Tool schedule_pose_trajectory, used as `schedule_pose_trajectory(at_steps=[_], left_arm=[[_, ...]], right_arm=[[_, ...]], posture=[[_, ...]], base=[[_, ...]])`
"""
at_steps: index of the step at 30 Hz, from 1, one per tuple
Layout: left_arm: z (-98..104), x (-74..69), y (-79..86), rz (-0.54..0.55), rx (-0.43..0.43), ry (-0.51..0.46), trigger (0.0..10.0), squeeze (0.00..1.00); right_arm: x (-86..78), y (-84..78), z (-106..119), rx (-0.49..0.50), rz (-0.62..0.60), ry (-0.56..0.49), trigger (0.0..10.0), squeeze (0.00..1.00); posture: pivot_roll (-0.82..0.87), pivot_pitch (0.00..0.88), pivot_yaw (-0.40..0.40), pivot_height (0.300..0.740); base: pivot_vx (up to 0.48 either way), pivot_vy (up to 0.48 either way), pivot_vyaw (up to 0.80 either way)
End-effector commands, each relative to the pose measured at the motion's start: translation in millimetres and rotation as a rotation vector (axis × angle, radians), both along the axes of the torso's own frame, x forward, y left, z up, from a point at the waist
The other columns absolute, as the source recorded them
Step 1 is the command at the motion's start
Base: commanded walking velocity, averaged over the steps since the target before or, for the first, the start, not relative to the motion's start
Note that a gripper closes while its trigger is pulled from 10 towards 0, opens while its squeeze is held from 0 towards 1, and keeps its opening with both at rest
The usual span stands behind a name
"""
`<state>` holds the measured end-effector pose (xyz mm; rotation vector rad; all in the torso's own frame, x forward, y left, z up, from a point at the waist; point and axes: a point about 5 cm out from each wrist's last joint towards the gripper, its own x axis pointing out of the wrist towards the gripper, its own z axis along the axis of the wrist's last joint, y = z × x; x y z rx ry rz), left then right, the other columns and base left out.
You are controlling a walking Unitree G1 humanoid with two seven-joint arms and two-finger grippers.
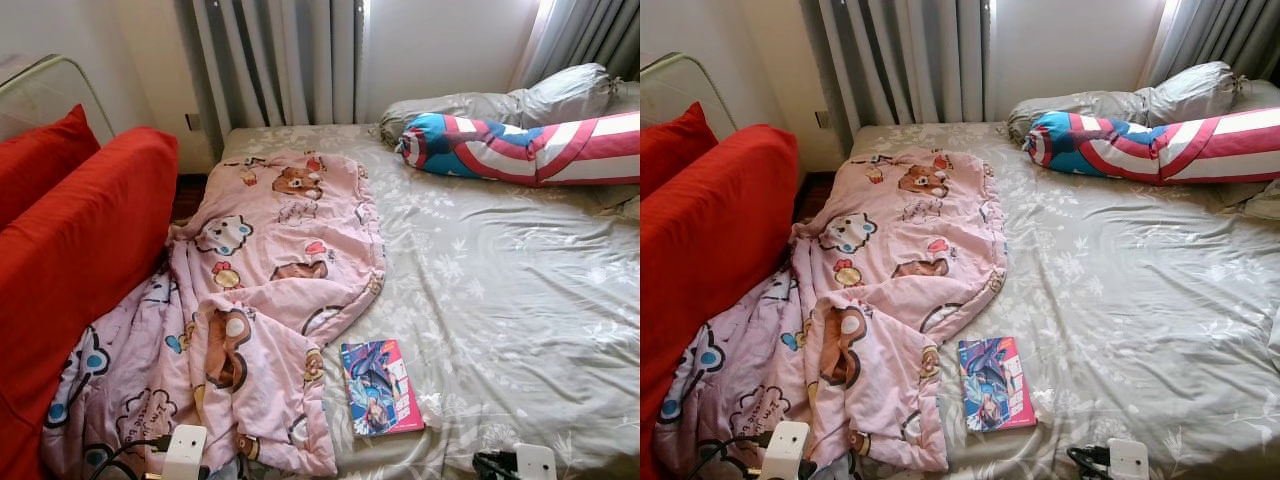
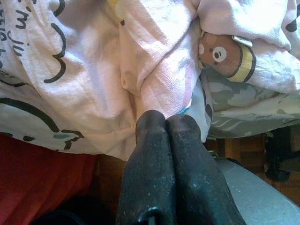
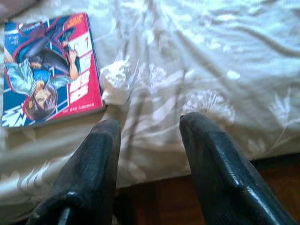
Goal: Clean up the room
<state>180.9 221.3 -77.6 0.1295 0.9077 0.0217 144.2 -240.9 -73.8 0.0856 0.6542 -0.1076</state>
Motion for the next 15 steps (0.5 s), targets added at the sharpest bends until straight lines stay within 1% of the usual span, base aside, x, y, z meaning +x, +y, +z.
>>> schedule_pose_trajectory(at_steps=[1, 2, 4, 5, 6, 7, 8, 9, 11, 13, 15], left_arm=[[0.7, 0.2, 2.3, 0.000, 0.002, -0.002, 10.0, 0.00], [0.6, 0.1, 2.3, 0.001, 0.002, -0.002, 10.0, 0.00], [0.4, -0.3, 2.4, 0.007, 0.000, 0.000, 10.0, 0.00], [0.1, -0.7, 2.4, 0.013, 0.000, 0.003, 10.0, 0.00], [0.1, -0.7, 2.4, 0.013, 0.000, 0.003, 10.0, 0.00], [0.0, -0.9, 2.4, 0.015, 0.000, 0.003, 10.0, 0.00], [-0.1, -1.1, 2.4, 0.016, 0.000, 0.004, 10.0, 0.00], [-0.2, -1.2, 2.4, 0.016, 0.000, 0.004, 10.0, 0.00], [-0.2, -1.3, 2.4, 0.017, -0.002, 0.004, 10.0, 0.00], [-0.3, -1.6, 2.6, 0.023, -0.001, 0.004, 10.0, 0.00], [-0.4, -1.8, 2.8, 0.029, -0.002, 0.003, 10.0, 0.00]], right_arm=[[0.1, 1.1, 1.0, -0.008, 0.011, -0.017, 10.0, 0.00], [0.5, 1.0, 1.6, -0.011, 0.013, -0.024, 10.0, 0.00], [0.8, 0.0, 3.4, -0.001, -0.022, -0.058, 10.0, 0.00], [39.2, 14.2, 18.4, -0.027, 0.000, -0.167, 10.0, 0.00], [39.2, 14.2, 18.4, -0.027, 0.000, -0.167, 10.0, 0.00], [80.1, 32.1, 39.3, -0.047, 0.031, -0.278, 10.0, 0.00], [109.3, 46.9, 59.1, -0.060, 0.057, -0.369, 10.0, 0.00], [126.4, 56.8, 73.6, -0.069, 0.074, -0.434, 10.0, 0.00], [137.1, 64.1, 87.2, -0.082, 0.095, -0.515, 10.0, 0.00], [140.4, 66.0, 93.5, -0.108, 0.117, -0.555, 10.0, 0.00], [141.5, 65.8, 96.1, -0.103, 0.109, -0.575, 10.0, 0.00]], posture=[[-0.07, 0.000, -0.001, 0.740], [-0.07, 0.000, -0.002, 0.740], [-0.07, 0.000, -0.004, 0.740], [-0.07, 0.000, -0.006, 0.740], [-0.07, 0.000, -0.006, 0.740], [-0.07, 0.000, -0.006, 0.740], [-0.07, 0.000, -0.006, 0.740], [-0.06, 0.000, -0.006, 0.740], [-0.06, 0.000, -0.006, 0.740], [-0.06, 0.000, -0.007, 0.740], [-0.06, 0.000, -0.007, 0.740]], base=[[0.000, 0.000, 0.00], [0.000, 0.000, 0.00], [0.000, 0.000, 0.00], [0.000, 0.000, 0.00], [0.000, 0.000, 0.00], [0.000, 0.000, 0.00], [0.000, 0.000, 0.00], [0.000, 0.000, 0.00], [0.000, 0.000, 0.00], [0.000, 0.000, 0.00], [0.000, 0.000, 0.00]])
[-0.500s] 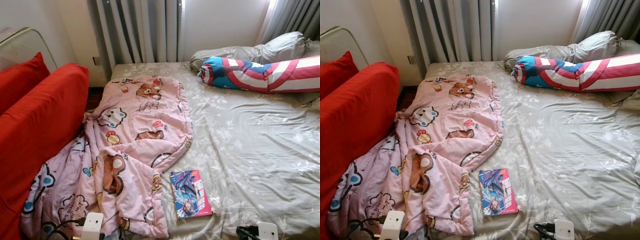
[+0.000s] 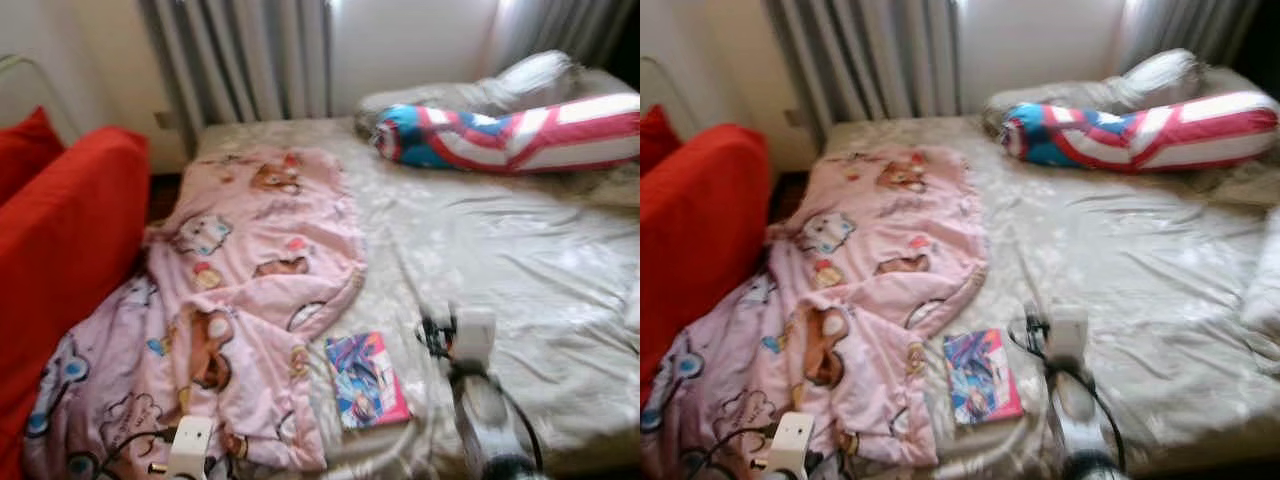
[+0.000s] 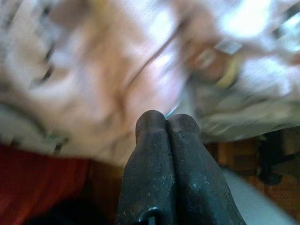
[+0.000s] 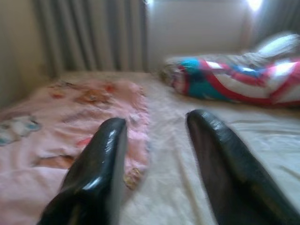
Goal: Clean up the room
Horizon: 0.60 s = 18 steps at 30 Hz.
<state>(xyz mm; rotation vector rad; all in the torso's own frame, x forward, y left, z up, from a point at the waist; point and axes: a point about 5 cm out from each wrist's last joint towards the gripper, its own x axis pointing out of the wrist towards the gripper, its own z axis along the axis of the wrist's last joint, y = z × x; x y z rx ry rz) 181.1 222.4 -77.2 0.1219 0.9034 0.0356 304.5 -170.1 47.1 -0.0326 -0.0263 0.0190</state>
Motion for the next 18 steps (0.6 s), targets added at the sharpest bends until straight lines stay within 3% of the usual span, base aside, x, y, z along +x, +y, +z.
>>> schedule_pose_trajectory(at_steps=[1, 5, 8, 9, 10, 11, 13, 18], left_arm=[[-0.8, -2.2, 1.7, 0.014, -0.001, 0.008, 10.0, 0.00], [-1.0, -2.5, 1.8, 0.014, 0.000, 0.009, 10.0, 0.00], [-1.1, -2.9, 1.8, 0.016, -0.001, 0.009, 10.0, 0.00], [-1.2, -3.0, 1.6, 0.016, -0.002, 0.009, 10.0, 0.00], [-1.3, -3.1, 1.5, 0.016, -0.002, 0.010, 10.0, 0.00], [-1.3, -3.1, 1.5, 0.016, -0.002, 0.010, 10.0, 0.00], [-1.4, -3.3, 1.5, 0.022, -0.007, 0.009, 10.0, 0.00], [-1.4, -3.1, 1.5, 0.023, -0.008, 0.010, 10.0, 0.00]], right_arm=[[-18.7, -5.0, -24.3, 0.018, -0.032, 0.099, 10.0, 0.00], [-17.9, -3.3, -21.4, 0.014, -0.023, 0.074, 10.0, 0.00], [-20.9, -3.6, -29.0, 0.025, -0.041, 0.126, 10.0, 0.00], [-24.8, -6.5, -38.3, 0.057, -0.079, 0.196, 10.0, 0.00], [-27.6, -8.6, -44.4, 0.151, -0.128, 0.240, 10.0, 0.00], [-27.6, -8.6, -44.4, 0.151, -0.128, 0.240, 10.0, 0.00], [-29.3, -9.8, -48.1, 0.279, -0.183, 0.258, 10.0, 0.00], [-28.8, -2.5, -52.8, 0.262, -0.109, 0.319, 10.0, 0.00]], posture=[[-0.06, 0.000, -0.006, 0.740], [-0.06, 0.000, -0.008, 0.740], [-0.07, 0.000, -0.008, 0.740], [-0.06, 0.000, -0.008, 0.740], [-0.06, 0.000, -0.009, 0.740], [-0.06, 0.000, -0.009, 0.740], [-0.06, 0.000, -0.010, 0.740], [-0.06, 0.000, -0.004, 0.740]], base=[[0.000, 0.000, 0.00], [0.000, 0.000, 0.00], [0.000, 0.000, 0.00], [0.000, 0.000, 0.00], [0.000, 0.000, 0.00], [0.000, 0.000, 0.00], [0.000, 0.000, 0.00], [0.000, 0.000, 0.00]])
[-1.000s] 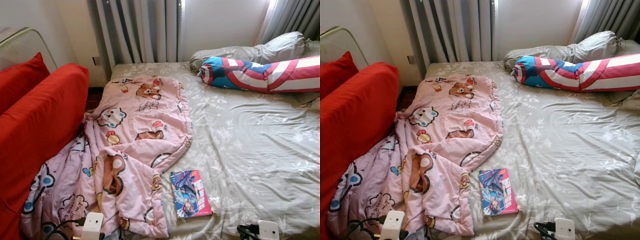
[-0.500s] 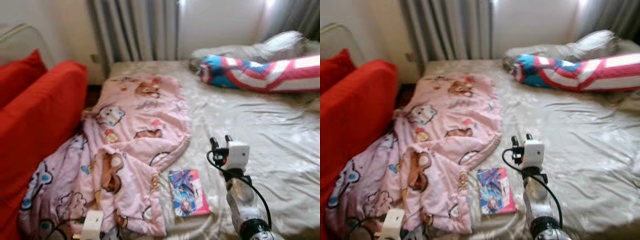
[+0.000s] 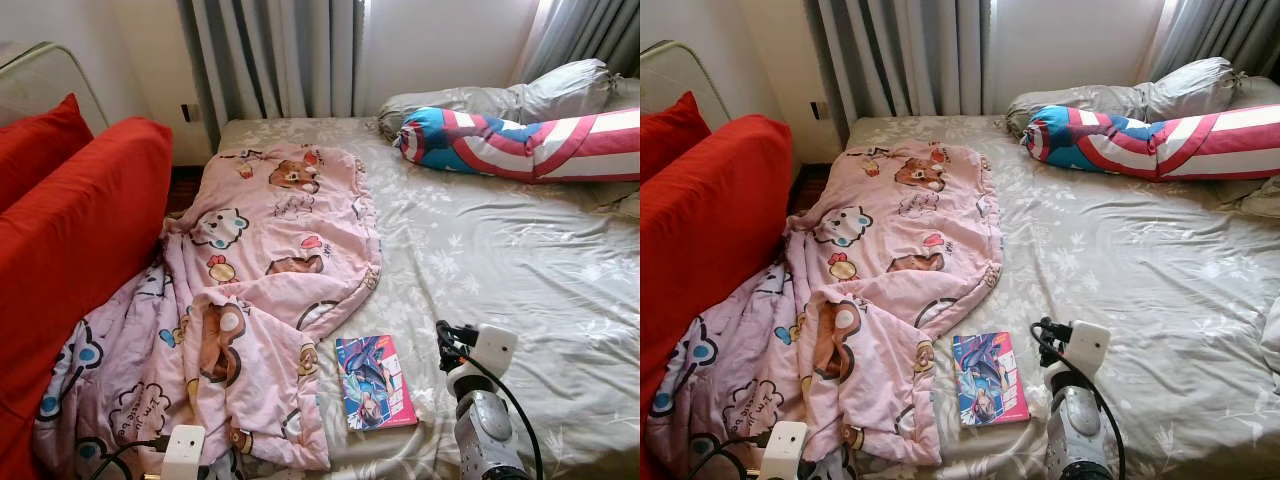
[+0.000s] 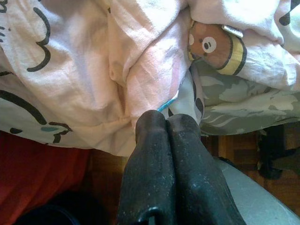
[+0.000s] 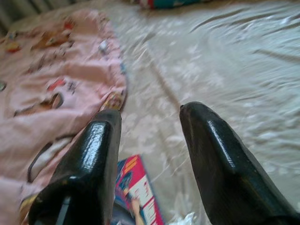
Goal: Clean up the room
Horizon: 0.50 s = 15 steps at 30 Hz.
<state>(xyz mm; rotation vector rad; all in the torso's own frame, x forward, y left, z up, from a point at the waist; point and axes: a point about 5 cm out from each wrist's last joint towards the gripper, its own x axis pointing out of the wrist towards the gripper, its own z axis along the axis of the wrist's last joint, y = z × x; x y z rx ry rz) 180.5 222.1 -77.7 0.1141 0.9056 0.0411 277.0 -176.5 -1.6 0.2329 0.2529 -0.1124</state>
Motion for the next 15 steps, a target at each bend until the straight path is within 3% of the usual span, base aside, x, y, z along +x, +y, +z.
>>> schedule_pose_trajectory(at_steps=[1, 15], left_arm=[[-0.8, -2.3, 1.8, 0.015, -0.003, 0.008, 10.0, 0.00], [-0.5, -1.3, 1.7, 0.007, 0.000, 0.012, 10.0, 0.00]], right_arm=[[-1.4, 5.1, -5.5, 0.008, 0.036, 0.050, 10.0, 0.00], [-4.6, 0.7, -12.1, -0.036, 0.053, 0.119, 10.0, 0.00]], posture=[[-0.06, 0.000, -0.003, 0.740], [-0.07, 0.000, -0.005, 0.740]], base=[[0.000, 0.000, 0.00], [0.000, 0.000, 0.00]])
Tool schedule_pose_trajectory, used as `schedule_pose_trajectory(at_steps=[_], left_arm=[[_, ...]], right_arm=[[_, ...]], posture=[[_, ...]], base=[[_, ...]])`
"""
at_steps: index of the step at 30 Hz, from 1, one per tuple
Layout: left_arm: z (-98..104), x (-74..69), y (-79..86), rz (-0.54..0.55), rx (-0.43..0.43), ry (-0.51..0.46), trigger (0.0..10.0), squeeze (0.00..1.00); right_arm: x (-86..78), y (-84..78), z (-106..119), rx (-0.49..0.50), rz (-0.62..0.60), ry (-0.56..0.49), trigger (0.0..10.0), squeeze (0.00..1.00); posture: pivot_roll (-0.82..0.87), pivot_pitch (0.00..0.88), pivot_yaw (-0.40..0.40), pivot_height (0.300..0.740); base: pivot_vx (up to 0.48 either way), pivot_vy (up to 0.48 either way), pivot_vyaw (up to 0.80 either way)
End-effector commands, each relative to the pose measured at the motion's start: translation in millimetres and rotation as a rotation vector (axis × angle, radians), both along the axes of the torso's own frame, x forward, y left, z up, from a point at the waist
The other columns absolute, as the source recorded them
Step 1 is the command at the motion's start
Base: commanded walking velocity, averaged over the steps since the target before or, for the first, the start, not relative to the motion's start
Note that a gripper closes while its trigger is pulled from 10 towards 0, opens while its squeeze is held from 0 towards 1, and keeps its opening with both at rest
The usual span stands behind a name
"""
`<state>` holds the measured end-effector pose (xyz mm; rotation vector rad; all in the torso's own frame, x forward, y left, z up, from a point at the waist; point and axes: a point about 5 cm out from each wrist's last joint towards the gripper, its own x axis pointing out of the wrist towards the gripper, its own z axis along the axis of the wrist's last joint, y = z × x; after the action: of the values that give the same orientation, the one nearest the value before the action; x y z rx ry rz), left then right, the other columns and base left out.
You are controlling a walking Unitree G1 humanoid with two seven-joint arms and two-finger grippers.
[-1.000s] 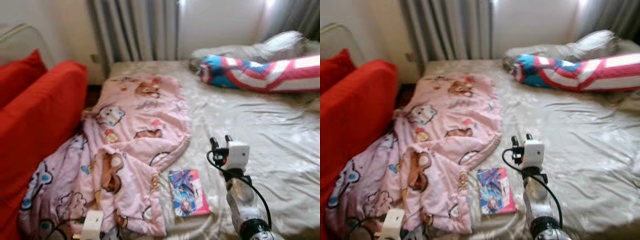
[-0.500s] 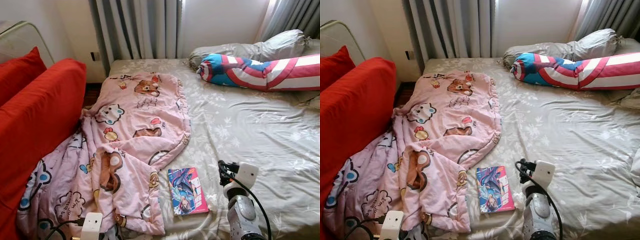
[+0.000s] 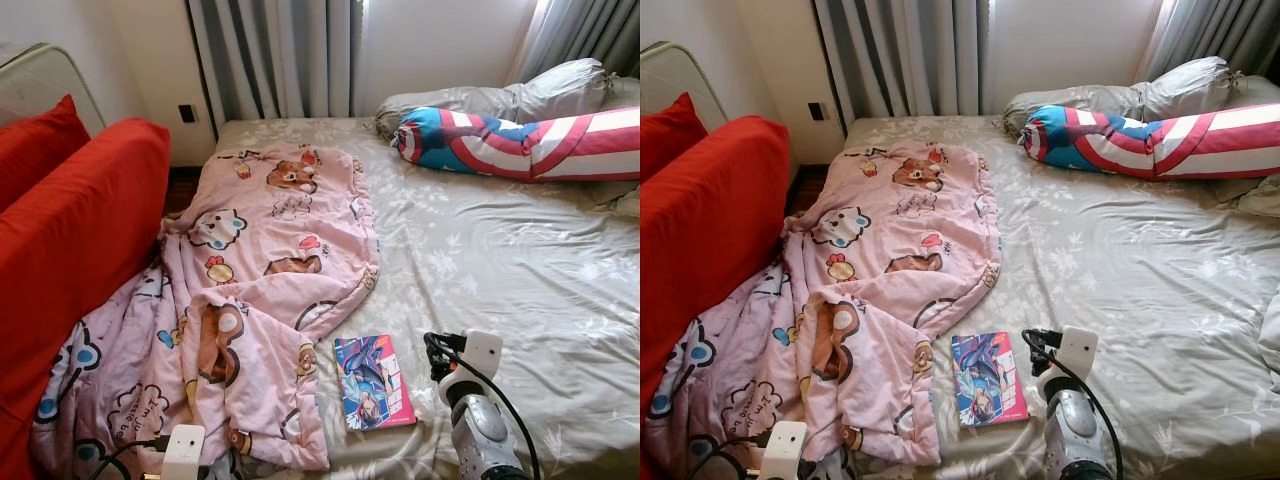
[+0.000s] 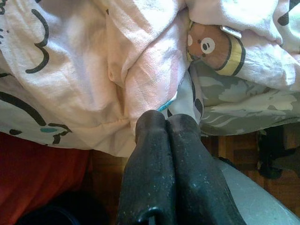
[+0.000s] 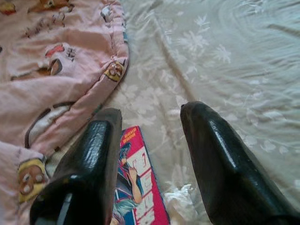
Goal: Clean up the room
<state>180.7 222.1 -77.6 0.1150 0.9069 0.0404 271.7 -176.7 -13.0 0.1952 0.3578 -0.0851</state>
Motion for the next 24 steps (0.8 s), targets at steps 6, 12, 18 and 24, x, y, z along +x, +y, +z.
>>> schedule_pose_trajectory(at_steps=[6, 12, 18, 24], left_arm=[[-0.6, -1.6, 1.9, 0.010, 0.002, 0.011, 10.0, 0.00], [-0.8, -1.7, 1.7, 0.012, 0.003, 0.013, 10.0, 0.00], [-1.0, -1.9, 1.7, 0.021, -0.002, 0.014, 10.0, 0.00], [-1.0, -1.9, 1.5, 0.022, -0.005, 0.014, 10.0, 0.00]], right_arm=[[1.8, -2.9, 0.3, -0.094, 0.034, 0.027, 10.0, 0.00], [3.5, -5.3, 2.0, -0.117, 0.034, 0.025, 10.0, 0.00], [4.9, -5.2, 2.8, -0.126, 0.050, 0.027, 10.0, 0.00], [4.0, -7.9, -0.5, -0.134, 0.033, 0.075, 10.0, 0.00]], posture=[[-0.07, 0.000, -0.006, 0.740], [-0.07, 0.000, -0.008, 0.740], [-0.07, 0.000, -0.008, 0.740], [-0.07, 0.000, -0.009, 0.740]], base=[[0.000, 0.000, 0.00], [0.000, 0.000, 0.00], [0.000, 0.000, 0.00], [0.000, 0.000, 0.00]])
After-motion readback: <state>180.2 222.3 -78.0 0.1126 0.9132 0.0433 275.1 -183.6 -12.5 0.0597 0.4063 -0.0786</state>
